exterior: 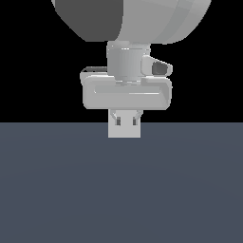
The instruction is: Plug the charger into the wall socket.
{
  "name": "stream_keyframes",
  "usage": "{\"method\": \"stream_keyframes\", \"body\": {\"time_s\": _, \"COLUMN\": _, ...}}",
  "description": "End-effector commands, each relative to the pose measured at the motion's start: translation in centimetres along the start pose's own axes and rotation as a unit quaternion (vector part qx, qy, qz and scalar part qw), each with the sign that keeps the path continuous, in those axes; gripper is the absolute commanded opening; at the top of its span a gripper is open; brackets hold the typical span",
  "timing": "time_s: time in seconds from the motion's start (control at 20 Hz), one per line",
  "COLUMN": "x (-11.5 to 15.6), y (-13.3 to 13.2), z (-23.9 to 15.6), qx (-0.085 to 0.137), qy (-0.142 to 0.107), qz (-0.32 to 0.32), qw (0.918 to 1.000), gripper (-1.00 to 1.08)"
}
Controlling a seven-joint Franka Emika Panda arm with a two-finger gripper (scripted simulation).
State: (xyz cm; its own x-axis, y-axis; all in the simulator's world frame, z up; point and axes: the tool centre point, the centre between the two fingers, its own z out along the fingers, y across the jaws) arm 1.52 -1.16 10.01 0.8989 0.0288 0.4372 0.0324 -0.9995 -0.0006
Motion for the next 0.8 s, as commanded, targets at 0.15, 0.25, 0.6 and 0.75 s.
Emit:
{"method": "stream_keyframes", "body": {"time_s": 0.15, "x": 1.6, "y": 0.0, "z": 0.7, "qx": 0.000, "qy": 0.000, "qz": 0.000, "qw": 1.0000, "gripper": -1.00}}
{"method": "stream_keyframes", "body": {"time_s": 0.25, "x": 2.3, "y": 0.0, "z": 1.1, "qx": 0.000, "qy": 0.000, "qz": 0.000, "qw": 1.0000, "gripper": -1.00}}
{"method": "stream_keyframes", "body": {"time_s": 0.6, "x": 3.8, "y": 0.0, "z": 1.8, "qx": 0.000, "qy": 0.000, "qz": 0.000, "qw": 1.0000, "gripper": -1.00}}
{"method": "stream_keyframes", "body": {"time_s": 0.75, "x": 3.9, "y": 0.0, "z": 1.9, "qx": 0.000, "qy": 0.000, "qz": 0.000, "qw": 1.0000, "gripper": -1.00}}
